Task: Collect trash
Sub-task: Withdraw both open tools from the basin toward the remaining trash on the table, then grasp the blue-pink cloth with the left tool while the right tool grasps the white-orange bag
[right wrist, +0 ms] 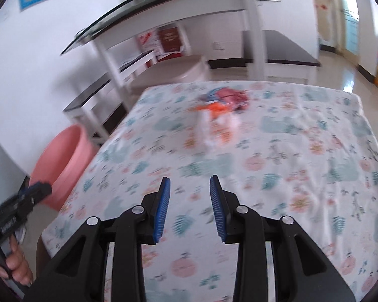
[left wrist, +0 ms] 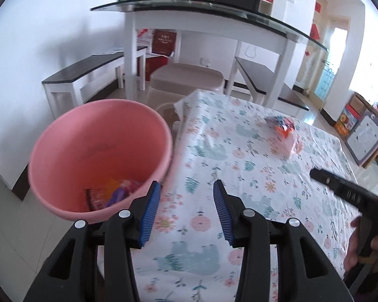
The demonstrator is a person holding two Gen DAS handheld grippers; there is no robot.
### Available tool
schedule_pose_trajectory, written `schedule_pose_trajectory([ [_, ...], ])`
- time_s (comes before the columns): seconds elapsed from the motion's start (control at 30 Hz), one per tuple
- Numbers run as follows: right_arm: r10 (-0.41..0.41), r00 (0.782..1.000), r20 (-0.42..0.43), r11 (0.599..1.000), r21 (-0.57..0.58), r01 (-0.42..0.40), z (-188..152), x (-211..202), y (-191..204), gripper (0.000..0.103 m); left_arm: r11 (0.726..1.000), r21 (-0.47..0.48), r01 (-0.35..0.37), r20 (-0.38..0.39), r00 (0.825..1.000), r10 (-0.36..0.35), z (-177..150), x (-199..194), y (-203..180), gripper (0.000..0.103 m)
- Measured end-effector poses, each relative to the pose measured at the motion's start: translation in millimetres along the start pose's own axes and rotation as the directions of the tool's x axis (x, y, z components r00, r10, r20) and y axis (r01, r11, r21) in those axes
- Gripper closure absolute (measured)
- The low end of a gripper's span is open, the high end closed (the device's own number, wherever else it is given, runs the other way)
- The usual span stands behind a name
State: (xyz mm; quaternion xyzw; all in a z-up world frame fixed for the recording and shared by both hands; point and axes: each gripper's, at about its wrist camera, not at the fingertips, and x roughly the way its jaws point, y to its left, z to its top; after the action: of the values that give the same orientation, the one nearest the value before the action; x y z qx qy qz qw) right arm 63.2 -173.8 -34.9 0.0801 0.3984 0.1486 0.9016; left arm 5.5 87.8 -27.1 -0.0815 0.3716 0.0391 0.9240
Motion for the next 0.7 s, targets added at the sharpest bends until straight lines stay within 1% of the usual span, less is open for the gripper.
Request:
schedule_pose_trajectory([
  [0.1, -0.008, 1.0, 0.02, 1.0, 0.021, 0.008, 11.1, 4.1, -10.6, 0.069, 1.0, 0.015, 0.016, -0.014, 1.0, -0.015, 0.6, 9.8, -9.7, 0.06],
  [0.13, -0.008, 1.0, 0.025, 1.0, 0.026, 0.007, 14.7, 5.9, -10.9, 0.063, 1.0, 0.018, 0.022, -0.02, 1.0, -0.022, 1.0, 13.3, -12.3, 0.06],
  [0.2, -0.004, 0.999, 0.035, 0.999, 0.041, 0.002, 23.9, 13.2, -10.9, 0.057, 0.999, 0.022, 0.031, -0.029, 0.999, -0.031, 1.8, 19.4, -15.3, 0.06],
  [0.47, -0.026, 1.0, 0.013, 0.999, 0.042, 0.025, 60.7, 58.2, -6.7, 0.056, 0.998, 0.026, 0.051, -0.053, 0.997, -0.05, 9.1, 36.5, -19.9, 0.06],
  [0.5, -0.032, 0.999, 0.01, 0.999, 0.04, 0.032, 62.9, 62.3, -6.3, 0.056, 0.998, 0.021, 0.056, -0.057, 0.997, -0.055, 11.0, 38.8, -20.5, 0.06],
  [0.6, -0.094, 0.995, 0.013, 0.995, 0.026, 0.094, 65.5, 75.0, -5.5, 0.056, 0.998, 0.013, 0.068, -0.065, 0.996, -0.067, 18.5, 45.0, -22.2, 0.06],
  [0.7, -0.113, 0.994, 0.002, 0.993, 0.023, 0.113, 61.0, 82.2, -9.3, 0.054, 0.997, 0.034, 0.068, -0.057, 0.996, -0.066, 27.5, 49.3, -28.6, 0.06],
])
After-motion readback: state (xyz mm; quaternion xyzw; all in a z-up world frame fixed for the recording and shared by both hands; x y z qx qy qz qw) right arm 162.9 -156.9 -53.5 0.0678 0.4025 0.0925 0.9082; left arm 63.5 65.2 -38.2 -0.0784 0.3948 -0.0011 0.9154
